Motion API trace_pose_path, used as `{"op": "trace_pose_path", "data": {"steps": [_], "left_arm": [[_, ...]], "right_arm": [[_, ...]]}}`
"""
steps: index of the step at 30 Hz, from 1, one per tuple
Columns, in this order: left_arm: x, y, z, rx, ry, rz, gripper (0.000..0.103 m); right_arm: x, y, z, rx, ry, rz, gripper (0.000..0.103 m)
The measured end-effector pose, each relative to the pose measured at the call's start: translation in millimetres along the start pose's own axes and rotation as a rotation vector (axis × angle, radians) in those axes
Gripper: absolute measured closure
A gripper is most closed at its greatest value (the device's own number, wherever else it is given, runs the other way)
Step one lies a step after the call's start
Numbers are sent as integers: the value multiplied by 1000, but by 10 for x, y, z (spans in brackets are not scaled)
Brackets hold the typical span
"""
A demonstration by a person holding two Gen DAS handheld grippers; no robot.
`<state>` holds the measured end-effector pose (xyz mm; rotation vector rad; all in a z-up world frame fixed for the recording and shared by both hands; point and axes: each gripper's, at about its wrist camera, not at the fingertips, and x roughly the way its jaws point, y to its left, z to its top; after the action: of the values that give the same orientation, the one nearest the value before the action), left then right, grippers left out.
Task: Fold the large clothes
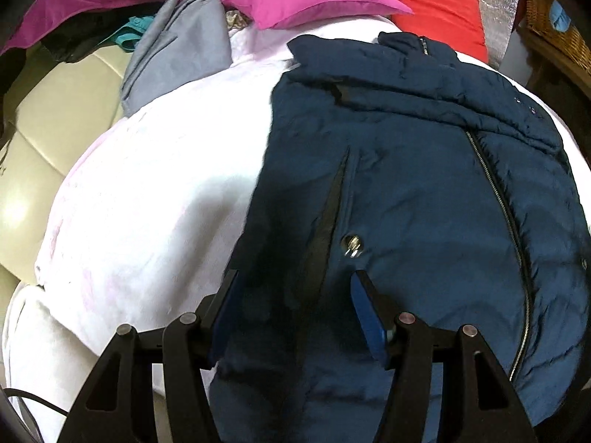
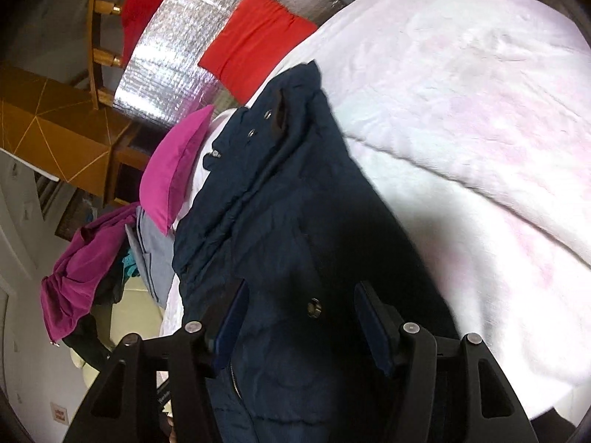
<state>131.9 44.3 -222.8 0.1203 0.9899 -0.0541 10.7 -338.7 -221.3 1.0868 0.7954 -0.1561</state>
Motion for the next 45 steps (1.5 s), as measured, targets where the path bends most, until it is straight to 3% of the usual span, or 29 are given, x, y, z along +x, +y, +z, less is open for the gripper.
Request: {"op": "trace_pose_path", "data": {"steps": [5, 9, 13, 20, 27, 29, 31, 34, 36, 37, 41, 42, 44, 45], "left_arm": [[-74, 242, -107, -73, -10, -3, 41], [-88, 494, -138, -150, -2, -1, 41], [-61, 676, -203, -200, 50, -41, 41], [56, 824, -346, -246, 170, -201, 41], [9, 874, -495, -246, 208, -329, 43], [-39, 868, -529, -227, 201, -336, 52], [-66, 857, -557, -209, 198, -329, 54], [-74, 840, -579, -196, 203, -313, 54], [-51, 811, -596, -177, 220, -292, 41], [-9, 785, -613, -173, 240, -285, 26], [86, 751, -611, -173, 271, -294, 25], [74, 746, -617, -169, 265, -300, 27], [32, 715, -626, -151, 251, -323, 51], [0, 699, -628, -137, 238, -330, 56]], "right_arm": [[-278, -248, 32, 70, -65, -9, 40], [-315, -391, 52, 99, -58, -27, 38], [-225, -509, 61, 117, -2, -29, 38], [-13, -633, -39, 131, 113, -4, 37], [72, -552, -178, 99, 248, 154, 37], [91, -448, -242, 48, 296, 214, 37], [110, -364, -282, -18, 305, 176, 37], [220, -434, -332, -1, 329, 101, 37], [265, -428, -342, -13, 331, 71, 36], [271, -410, -344, -23, 328, 64, 35], [296, -346, -351, -61, 319, 48, 33], [297, -335, -353, -72, 317, 44, 33], [264, -334, -355, -103, 311, 27, 44], [259, -314, -374, -126, 310, 9, 56]]}}
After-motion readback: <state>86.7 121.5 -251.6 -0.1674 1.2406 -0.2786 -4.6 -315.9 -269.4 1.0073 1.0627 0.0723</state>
